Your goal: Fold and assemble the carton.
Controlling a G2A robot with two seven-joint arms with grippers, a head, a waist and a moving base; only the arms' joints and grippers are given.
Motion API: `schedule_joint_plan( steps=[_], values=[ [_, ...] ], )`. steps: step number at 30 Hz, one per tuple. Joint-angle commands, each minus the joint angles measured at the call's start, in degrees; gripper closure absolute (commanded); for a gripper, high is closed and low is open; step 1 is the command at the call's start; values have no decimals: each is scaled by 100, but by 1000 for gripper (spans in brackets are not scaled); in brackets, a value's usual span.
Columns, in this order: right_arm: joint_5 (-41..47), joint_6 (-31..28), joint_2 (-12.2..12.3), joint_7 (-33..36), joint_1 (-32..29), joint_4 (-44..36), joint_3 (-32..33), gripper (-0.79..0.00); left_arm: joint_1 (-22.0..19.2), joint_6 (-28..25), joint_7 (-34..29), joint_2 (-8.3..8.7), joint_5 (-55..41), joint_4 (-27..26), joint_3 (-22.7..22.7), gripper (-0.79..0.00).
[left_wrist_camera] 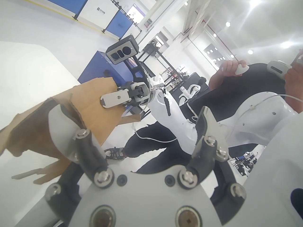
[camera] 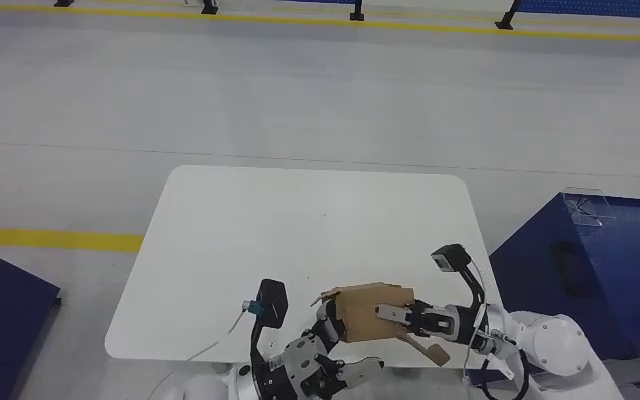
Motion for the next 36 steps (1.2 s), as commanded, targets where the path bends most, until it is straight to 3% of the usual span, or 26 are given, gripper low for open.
schedule_joint_plan(
  steps=[1, 10, 14, 20, 24, 30, 36],
  values=[
    [-6, 30, 2, -1, 35, 18, -47, 0, -16, -77, 55, 2, 16, 6, 11, -785],
    [160, 206, 10, -35, 208, 158, -178, 0, -145, -95, 113, 4, 69, 92, 88, -785],
    [1124, 648, 3, 88, 446, 543, -117, 0, -67, -132, 478, 17, 180, -40, -128, -785],
    [2450, 1413, 27, 851, 897, 1252, 58, 0, 401, -121, 836, 84, 229, -375, -713, -785],
    [3225, 1962, 43, 1409, 1120, 1554, 132, 0, 617, 114, 778, 115, -13, -286, -1016, -785],
    [3365, 2099, 67, 1757, 1147, 1498, 185, 0, 194, 802, 63, 107, -356, 141, -847, -785],
    [3175, 1911, 80, 1753, 956, 1204, 202, 0, -243, 1016, -156, 63, -300, 363, -420, -785]
  ],
)
